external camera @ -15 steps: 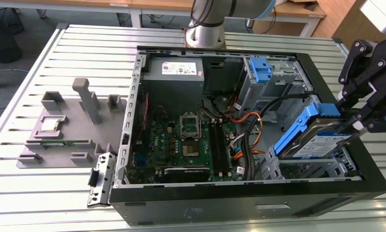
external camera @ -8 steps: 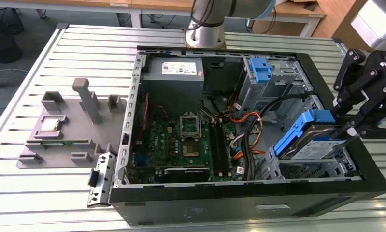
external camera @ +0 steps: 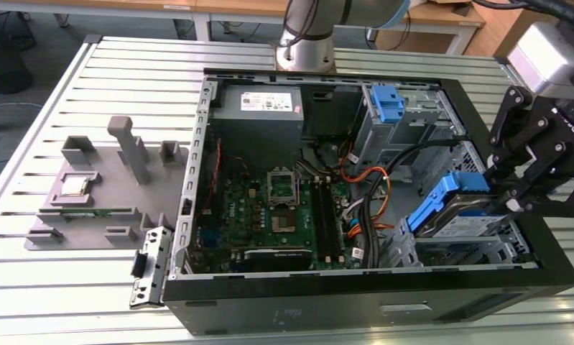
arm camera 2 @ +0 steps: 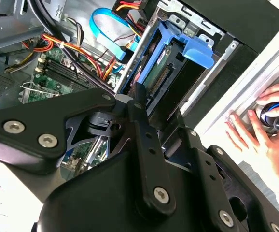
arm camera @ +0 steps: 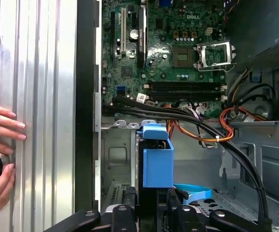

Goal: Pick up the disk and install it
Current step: 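Insert the disk into the insertion slot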

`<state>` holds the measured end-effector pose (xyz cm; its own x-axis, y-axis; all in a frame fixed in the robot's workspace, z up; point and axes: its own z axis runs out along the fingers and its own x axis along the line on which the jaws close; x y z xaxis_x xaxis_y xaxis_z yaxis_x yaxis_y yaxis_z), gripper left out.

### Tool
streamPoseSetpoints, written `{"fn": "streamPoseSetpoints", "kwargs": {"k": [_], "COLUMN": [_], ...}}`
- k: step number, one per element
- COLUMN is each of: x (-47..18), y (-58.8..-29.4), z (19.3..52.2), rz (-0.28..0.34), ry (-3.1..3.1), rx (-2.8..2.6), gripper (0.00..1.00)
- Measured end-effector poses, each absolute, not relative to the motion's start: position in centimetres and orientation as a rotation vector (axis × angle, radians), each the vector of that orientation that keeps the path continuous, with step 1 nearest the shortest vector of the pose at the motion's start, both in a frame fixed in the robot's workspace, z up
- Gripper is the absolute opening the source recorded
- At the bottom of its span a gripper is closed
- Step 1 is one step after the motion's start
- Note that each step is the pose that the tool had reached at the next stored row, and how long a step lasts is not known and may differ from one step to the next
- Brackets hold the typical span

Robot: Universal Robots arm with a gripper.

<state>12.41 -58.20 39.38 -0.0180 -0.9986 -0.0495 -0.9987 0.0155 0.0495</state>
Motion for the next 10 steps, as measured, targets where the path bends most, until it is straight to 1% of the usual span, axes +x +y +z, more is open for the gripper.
{"fn": "streamPoseSetpoints", "kwargs": {"k": [10], "x": [12.4], "y": [-58.3], "z": [37.6], "rz": [0.110], "ry": [2.238], "rx": [-2.201], "gripper": [0.35]}}
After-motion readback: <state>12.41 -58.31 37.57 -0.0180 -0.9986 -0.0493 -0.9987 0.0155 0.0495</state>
